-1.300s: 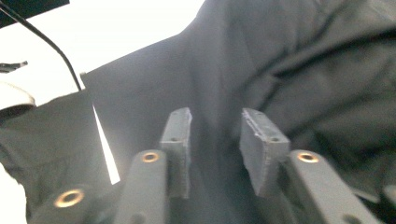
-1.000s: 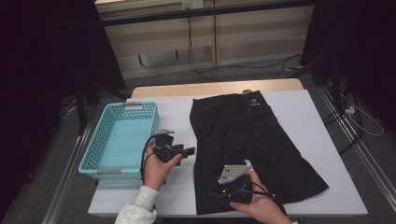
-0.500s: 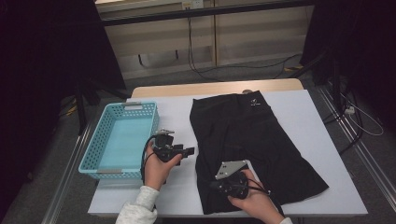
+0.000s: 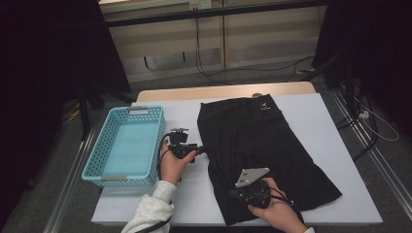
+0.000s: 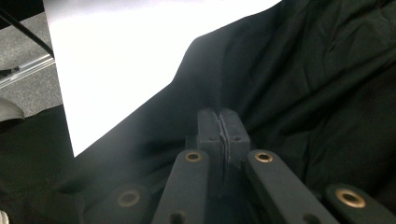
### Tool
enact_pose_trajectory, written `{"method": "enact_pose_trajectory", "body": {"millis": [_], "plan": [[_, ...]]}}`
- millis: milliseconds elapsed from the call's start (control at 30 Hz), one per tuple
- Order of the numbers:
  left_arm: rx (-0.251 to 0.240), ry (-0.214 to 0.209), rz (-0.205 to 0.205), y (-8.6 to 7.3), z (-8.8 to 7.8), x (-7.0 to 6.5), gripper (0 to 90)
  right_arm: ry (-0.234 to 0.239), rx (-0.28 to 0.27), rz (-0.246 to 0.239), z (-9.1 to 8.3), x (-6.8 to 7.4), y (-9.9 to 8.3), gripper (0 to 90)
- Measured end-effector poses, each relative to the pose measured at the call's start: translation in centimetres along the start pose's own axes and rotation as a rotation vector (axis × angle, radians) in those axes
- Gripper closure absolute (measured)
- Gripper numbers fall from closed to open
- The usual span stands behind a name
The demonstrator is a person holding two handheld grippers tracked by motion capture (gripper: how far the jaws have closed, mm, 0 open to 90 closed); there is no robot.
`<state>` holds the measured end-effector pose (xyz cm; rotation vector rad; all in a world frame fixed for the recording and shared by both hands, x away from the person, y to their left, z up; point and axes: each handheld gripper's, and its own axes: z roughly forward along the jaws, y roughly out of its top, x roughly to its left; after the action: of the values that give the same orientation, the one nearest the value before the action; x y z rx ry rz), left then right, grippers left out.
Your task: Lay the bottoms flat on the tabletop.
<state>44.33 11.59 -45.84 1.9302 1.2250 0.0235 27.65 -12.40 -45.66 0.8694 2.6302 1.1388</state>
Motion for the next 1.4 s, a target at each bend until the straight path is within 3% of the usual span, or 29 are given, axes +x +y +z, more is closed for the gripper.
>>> {"method": "enact_pose_trajectory", "body": {"millis": [100,233,333,433,733,1100,1267,1400], "plan": [[0.008,-0.009,-0.001,0.3,0.6,-0.3,50.6,0.000,-0.005,0.003,-0.1,0.0,-0.1,88.8],[0.025,-0.020,-0.035,0.6,1.3,-0.8,60.1,-0.009,-0.004,-0.005,0.0,0.2,-0.1,88.8],[0.046,-0.017,-0.072,0.7,1.6,-1.0,75.2,-0.014,-0.005,-0.006,0.1,0.4,0.0,88.9],[0.067,-0.023,-0.079,0.7,1.7,-1.0,89.8,-0.013,-0.007,-0.017,0.2,0.5,0.2,88.8],[0.056,-0.002,-0.108,1.9,-0.5,0.7,90.0,-0.002,-0.028,-0.049,1.2,1.5,1.6,89.4],[0.043,0.007,-0.142,2.5,-1.0,1.5,90.0,0.015,-0.056,-0.067,2.4,2.6,3.5,89.7],[0.105,0.021,-0.116,1.9,-0.7,1.5,90.0,0.021,-0.004,-0.107,3.0,3.4,3.5,88.3],[0.099,0.006,-0.132,1.5,-0.8,1.8,90.0,0.034,-0.014,-0.102,3.2,3.8,3.5,89.5]]}}
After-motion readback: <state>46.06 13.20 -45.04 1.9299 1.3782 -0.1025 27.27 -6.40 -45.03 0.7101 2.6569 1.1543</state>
